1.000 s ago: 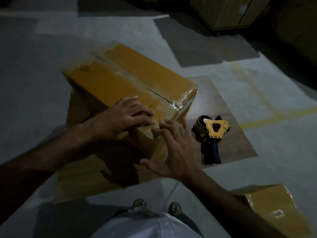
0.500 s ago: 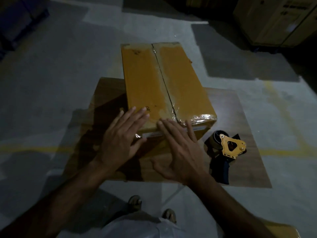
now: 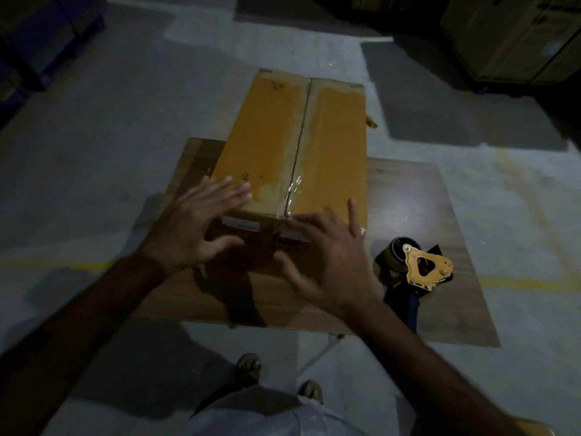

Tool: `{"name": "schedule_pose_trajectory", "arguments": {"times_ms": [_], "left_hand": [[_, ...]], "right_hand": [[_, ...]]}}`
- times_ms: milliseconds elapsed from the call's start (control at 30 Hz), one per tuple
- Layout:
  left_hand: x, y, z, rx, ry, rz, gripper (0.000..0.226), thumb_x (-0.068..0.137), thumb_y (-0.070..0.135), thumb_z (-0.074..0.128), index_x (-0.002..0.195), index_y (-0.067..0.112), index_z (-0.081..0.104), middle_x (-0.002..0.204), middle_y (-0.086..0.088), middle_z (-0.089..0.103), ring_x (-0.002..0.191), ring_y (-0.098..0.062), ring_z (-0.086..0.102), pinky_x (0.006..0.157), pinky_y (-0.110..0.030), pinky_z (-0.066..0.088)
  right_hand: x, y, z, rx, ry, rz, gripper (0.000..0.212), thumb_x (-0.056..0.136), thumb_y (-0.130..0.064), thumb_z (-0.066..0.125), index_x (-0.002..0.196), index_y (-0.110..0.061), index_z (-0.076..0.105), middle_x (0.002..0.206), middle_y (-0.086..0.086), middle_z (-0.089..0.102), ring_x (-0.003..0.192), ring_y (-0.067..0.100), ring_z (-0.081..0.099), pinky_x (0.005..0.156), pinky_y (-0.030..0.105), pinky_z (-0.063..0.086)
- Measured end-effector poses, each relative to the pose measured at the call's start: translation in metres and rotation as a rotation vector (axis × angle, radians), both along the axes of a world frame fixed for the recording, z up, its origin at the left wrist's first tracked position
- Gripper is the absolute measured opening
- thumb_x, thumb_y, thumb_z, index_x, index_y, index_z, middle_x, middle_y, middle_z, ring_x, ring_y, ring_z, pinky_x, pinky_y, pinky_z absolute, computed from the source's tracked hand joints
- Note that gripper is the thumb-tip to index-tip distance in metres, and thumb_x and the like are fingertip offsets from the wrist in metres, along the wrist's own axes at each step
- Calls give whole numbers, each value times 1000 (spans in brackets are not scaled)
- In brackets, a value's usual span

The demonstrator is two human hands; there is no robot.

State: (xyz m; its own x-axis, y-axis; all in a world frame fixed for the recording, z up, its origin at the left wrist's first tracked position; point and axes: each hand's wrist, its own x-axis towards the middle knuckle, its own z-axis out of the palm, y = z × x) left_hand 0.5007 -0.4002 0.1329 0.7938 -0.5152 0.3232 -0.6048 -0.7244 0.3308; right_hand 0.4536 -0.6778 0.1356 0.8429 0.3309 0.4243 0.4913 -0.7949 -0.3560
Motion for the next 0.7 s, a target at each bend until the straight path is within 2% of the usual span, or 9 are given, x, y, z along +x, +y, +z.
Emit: {"name": "schedule_pose_trajectory", "arguments": {"times_ms": [67,133,200,267,500,600,700], "left_hand": [[-1,-20,1,-95,79,-37,55,100,51,59,146,23,55,158,4,46,152,-14,35,124,-50,29],[0,-39,2,-225,81,-13,44,104,47,51,132,19,68,144,2,62,142,-14,50,117,-47,42],[4,-50,0,-289,1,23,31,100,35,64,116,12,77,127,-4,72,126,-20,63,102,-50,53],[7,-52,-6,-290,-85,46,26,92,29,77,109,9,79,120,-6,74,119,-23,67,94,-52,56],[8,-52,-20,-163,-258,57,35,83,32,86,107,7,79,119,-9,74,116,-30,68,89,-52,56],[5,-54,-18,-68,-268,69,42,79,33,90,110,7,76,122,-11,72,117,-33,66,89,-51,53],[6,-56,-10,-62,-180,72,53,73,45,90,112,15,69,121,-4,67,113,-26,62,91,-49,51]], "right_hand": [[17,-8,8,100,27,-61,32,99,-47,63,112,-22,76,113,-6,71,113,13,63,126,58,14],[32,-11,11,110,11,-121,26,97,-44,67,100,-21,78,102,-3,71,101,15,65,123,54,25],[39,-7,8,34,-37,-162,30,94,-48,70,93,-19,79,95,0,71,93,18,65,118,48,34],[40,-3,-1,-6,-90,-182,34,92,-51,72,91,-18,79,92,2,71,90,20,65,113,46,38],[36,-9,-29,-65,-361,-185,32,89,-45,81,92,-13,78,94,7,73,87,31,68,103,49,47],[30,-5,-27,-75,-360,-185,30,91,-40,75,98,-11,78,101,8,74,93,32,69,106,48,44],[18,-14,-24,-88,-288,-130,34,88,-37,77,112,-13,76,115,5,73,108,29,66,116,55,36]]}}
